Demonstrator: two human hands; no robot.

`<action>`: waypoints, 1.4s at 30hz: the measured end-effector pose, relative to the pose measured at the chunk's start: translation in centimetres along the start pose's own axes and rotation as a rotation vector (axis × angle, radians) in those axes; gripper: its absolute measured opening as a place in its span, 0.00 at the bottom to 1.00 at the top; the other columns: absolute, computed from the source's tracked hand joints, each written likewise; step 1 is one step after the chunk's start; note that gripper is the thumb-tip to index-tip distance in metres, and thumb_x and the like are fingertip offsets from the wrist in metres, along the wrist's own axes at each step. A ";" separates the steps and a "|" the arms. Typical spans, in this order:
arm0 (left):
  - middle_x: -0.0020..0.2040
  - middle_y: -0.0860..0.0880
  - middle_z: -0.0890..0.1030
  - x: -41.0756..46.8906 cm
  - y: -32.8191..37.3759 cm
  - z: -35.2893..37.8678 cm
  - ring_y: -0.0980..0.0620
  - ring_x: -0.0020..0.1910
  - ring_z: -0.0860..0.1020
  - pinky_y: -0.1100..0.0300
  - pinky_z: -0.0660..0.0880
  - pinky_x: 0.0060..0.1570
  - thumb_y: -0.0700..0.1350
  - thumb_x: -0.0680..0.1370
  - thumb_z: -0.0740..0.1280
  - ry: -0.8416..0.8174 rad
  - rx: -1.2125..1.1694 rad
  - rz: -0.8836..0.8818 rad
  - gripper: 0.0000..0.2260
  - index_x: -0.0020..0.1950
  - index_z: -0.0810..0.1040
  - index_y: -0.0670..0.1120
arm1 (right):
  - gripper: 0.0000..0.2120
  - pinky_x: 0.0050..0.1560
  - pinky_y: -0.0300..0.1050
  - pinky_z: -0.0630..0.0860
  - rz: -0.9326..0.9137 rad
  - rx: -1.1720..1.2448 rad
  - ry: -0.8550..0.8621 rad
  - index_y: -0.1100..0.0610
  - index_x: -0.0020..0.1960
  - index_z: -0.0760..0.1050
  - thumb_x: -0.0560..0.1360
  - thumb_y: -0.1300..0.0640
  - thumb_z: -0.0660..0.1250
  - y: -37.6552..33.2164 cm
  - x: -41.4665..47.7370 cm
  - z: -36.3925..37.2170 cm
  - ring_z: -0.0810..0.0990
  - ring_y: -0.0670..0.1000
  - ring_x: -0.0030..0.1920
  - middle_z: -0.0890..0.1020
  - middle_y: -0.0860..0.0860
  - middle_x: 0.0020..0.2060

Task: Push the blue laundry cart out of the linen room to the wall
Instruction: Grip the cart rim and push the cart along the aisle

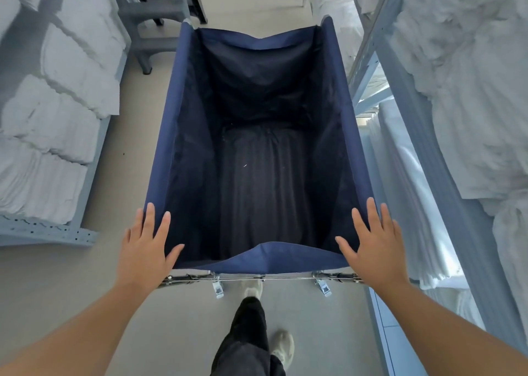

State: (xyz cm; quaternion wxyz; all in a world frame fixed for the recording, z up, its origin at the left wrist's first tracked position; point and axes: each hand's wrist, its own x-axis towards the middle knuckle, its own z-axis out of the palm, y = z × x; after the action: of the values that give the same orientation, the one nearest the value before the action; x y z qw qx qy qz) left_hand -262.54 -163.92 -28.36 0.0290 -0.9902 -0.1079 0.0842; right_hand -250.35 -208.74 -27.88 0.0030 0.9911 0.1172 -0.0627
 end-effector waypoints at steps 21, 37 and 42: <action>0.78 0.34 0.60 14.4 -4.1 -1.5 0.32 0.77 0.57 0.45 0.59 0.74 0.62 0.77 0.62 0.005 0.070 0.002 0.37 0.76 0.63 0.36 | 0.31 0.58 0.57 0.79 0.090 0.109 -0.029 0.55 0.76 0.66 0.77 0.42 0.64 -3.8 12.5 -1.2 0.57 0.61 0.79 0.55 0.54 0.81; 0.79 0.37 0.59 25.1 -5.0 -3.6 0.34 0.78 0.57 0.43 0.71 0.67 0.65 0.75 0.59 -0.034 0.014 -0.005 0.39 0.77 0.62 0.40 | 0.32 0.58 0.58 0.78 0.097 0.096 -0.022 0.54 0.76 0.66 0.77 0.40 0.63 -4.9 23.0 -2.6 0.57 0.61 0.79 0.55 0.54 0.81; 0.79 0.38 0.59 27.9 -4.8 -4.1 0.35 0.78 0.57 0.43 0.72 0.66 0.65 0.74 0.59 -0.019 -0.018 -0.005 0.39 0.77 0.62 0.40 | 0.32 0.56 0.58 0.79 0.096 0.090 -0.019 0.54 0.76 0.66 0.77 0.40 0.63 -4.8 26.0 -3.1 0.57 0.61 0.79 0.55 0.54 0.81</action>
State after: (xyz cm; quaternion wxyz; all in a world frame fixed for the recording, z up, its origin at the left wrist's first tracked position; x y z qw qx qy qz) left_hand -236.00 -153.28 -28.46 0.0192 -0.9892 -0.1116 0.0926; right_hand -225.99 -197.98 -28.02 -0.0373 0.9941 0.0665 -0.0770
